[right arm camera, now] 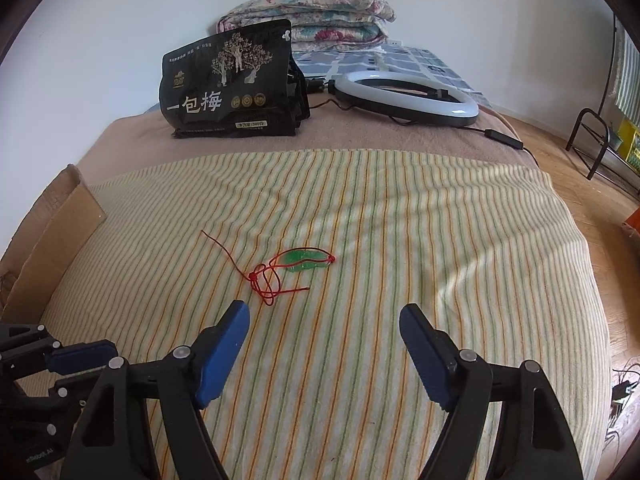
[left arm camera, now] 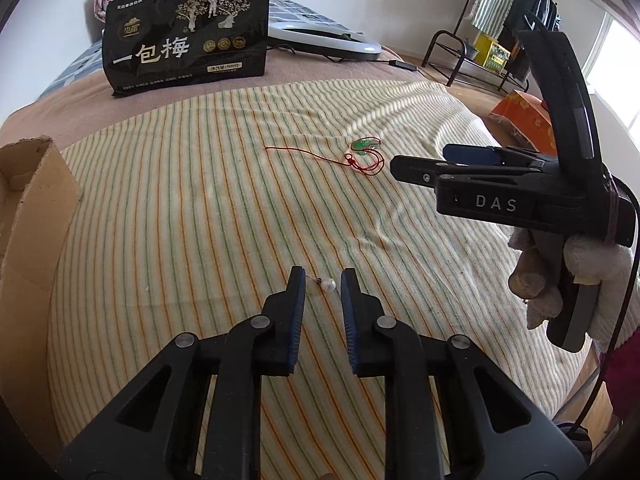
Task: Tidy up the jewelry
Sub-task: 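Close the left tool on the second small pearl while the right tool grasps the red cord jade pendant, then lift the pearl and jade pendant and carry both over the box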
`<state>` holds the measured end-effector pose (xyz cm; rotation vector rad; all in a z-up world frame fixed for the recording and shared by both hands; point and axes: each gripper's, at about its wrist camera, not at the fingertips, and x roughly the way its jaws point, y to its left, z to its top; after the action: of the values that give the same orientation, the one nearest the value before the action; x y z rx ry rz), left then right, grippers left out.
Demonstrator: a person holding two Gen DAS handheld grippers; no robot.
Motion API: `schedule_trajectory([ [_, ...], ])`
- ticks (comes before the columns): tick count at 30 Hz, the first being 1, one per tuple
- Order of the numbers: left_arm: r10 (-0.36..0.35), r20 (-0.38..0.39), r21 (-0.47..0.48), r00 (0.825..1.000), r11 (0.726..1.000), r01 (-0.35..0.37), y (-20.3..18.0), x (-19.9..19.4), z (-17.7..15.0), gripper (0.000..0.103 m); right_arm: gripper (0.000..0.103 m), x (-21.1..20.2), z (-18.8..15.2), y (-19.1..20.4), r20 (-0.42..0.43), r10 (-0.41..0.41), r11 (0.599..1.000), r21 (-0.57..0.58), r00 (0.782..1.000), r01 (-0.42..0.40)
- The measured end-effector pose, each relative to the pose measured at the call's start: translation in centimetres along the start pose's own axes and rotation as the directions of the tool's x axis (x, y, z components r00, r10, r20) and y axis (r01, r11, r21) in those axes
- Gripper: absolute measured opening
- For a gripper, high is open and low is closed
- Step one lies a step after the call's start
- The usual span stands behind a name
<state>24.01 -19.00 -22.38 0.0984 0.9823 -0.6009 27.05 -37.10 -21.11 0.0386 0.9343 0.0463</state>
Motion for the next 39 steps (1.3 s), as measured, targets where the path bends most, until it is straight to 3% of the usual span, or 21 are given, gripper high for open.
schedule_trajectory([
  [9,0.034,-0.002,0.021,0.999,0.999,-0.034,-0.2,2.3,-0.4,0.011,0.075,2.2,0.6,0.6,-0.002,0.023,1.0,-0.013,1.0,-0.023],
  [23,0.061,0.034,0.044,0.998,0.997,-0.063,-0.6,2.5,-0.4,0.01,0.071,4.3,1.8,1.3,-0.006,0.016,0.999,-0.042,1.0,-0.016],
  [27,0.058,0.033,0.035,0.998,0.998,-0.06,-0.3,2.3,-0.3,0.01,0.052,4.8,2.2,1.6,-0.009,0.014,0.998,-0.058,1.0,-0.014],
  [29,0.058,0.033,0.031,0.998,0.998,-0.059,-0.2,2.3,-0.2,0.01,0.034,4.8,2.2,1.5,-0.01,0.027,0.998,-0.051,1.0,-0.028],
  [35,0.057,0.034,0.022,0.998,0.998,-0.058,-0.1,2.1,-0.2,0.01,0.033,4.2,2.0,0.7,0.005,0.082,0.997,-0.004,0.997,-0.082],
  [39,0.064,0.04,0.013,0.997,0.998,-0.064,0.0,1.6,-0.1,0.01,0.033,3.4,1.8,0.8,0.014,0.068,0.998,-0.002,0.998,-0.068],
])
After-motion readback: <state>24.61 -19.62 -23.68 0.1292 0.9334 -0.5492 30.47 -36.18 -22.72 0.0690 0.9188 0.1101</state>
